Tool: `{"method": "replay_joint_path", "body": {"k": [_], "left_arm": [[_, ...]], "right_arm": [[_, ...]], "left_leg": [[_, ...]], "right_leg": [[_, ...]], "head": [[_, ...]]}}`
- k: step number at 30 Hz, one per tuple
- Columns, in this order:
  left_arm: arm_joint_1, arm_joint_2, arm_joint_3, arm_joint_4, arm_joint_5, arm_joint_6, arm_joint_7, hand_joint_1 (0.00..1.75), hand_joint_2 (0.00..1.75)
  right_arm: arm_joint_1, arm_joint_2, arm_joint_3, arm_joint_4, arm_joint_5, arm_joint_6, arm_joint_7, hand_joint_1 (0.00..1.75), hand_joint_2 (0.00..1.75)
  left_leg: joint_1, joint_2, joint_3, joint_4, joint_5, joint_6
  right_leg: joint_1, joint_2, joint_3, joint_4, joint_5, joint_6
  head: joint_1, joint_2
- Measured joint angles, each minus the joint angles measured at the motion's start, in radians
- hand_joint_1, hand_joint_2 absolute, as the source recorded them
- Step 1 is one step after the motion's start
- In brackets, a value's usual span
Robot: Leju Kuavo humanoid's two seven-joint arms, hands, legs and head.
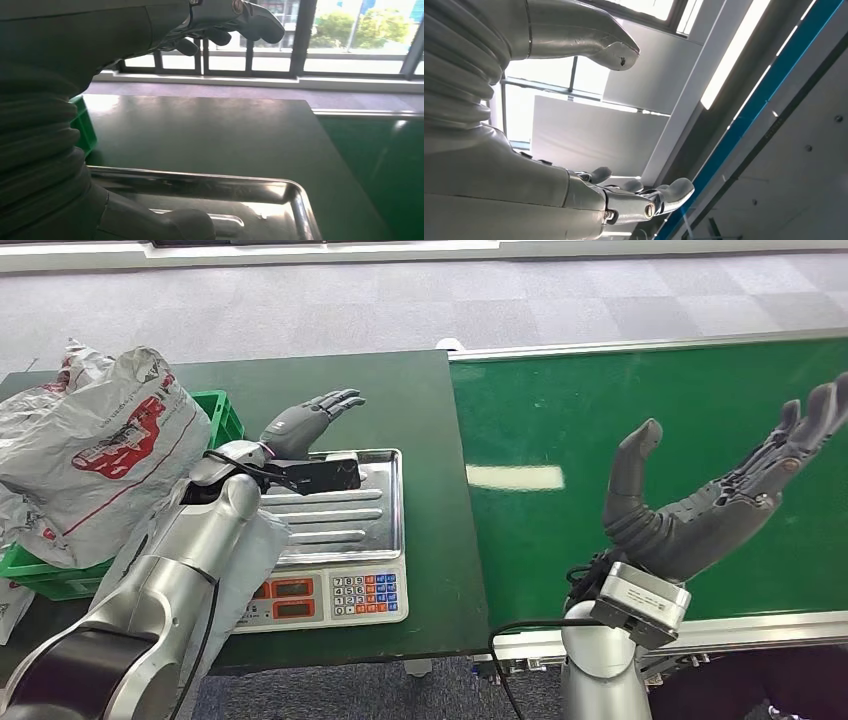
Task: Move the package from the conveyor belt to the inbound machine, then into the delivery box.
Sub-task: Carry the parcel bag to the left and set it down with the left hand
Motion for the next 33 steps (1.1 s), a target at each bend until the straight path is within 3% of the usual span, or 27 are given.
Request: {"method": "replay_joint_path", "body": {"k": [11, 13, 17, 25, 33], "left_arm": [[0.015, 0.010, -0.016, -0.053, 0.048, 0.027, 0.041, 0.00, 1.75], [0.023, 0.017, -0.016, -0.086, 0.023, 0.071, 0.103, 0.00, 1.75], [0.049, 0.034, -0.010, -0.192, -0.106, 0.192, 0.305, 0.00, 1.75], [0.230, 0.089, 0.094, -0.482, -0.082, 0.192, 0.282, 0.00, 1.75], [0.493, 0.098, 0.227, -0.728, -0.014, 0.201, 0.214, 0.00, 1.75]], "right_arm": [[0.007, 0.000, -0.015, 0.000, 0.010, 0.000, 0.000, 0.00, 1.75], [0.013, 0.000, -0.021, -0.003, 0.018, 0.000, 0.000, 0.00, 1.75], [0.033, 0.000, -0.042, -0.021, 0.032, 0.000, 0.001, 0.00, 1.75], [0.057, -0.004, -0.074, -0.041, 0.026, 0.000, 0.007, 0.00, 1.75], [0.083, -0.009, -0.089, -0.054, 0.024, -0.001, 0.016, 0.00, 1.75]], "left_leg": [[0.000, -0.003, -0.001, 0.000, 0.001, 0.000], [0.000, -0.003, -0.001, 0.000, 0.001, 0.000], [0.000, -0.003, -0.002, 0.000, 0.001, 0.000], [0.000, -0.001, -0.001, -0.001, 0.000, 0.000], [0.000, 0.000, -0.001, -0.002, -0.001, 0.000]], "right_leg": [[0.000, -0.003, 0.000, 0.000, 0.000, 0.000], [0.000, -0.003, 0.000, 0.000, 0.000, 0.000], [0.000, -0.002, 0.000, 0.000, 0.000, 0.000], [0.000, -0.001, 0.000, 0.000, -0.001, 0.000], [-0.001, 0.001, -0.001, 0.000, -0.002, 0.000]], "head": [[0.000, 0.000], [0.000, 0.000], [0.000, 0.000], [0.000, 0.000], [0.000, 0.000]]}}
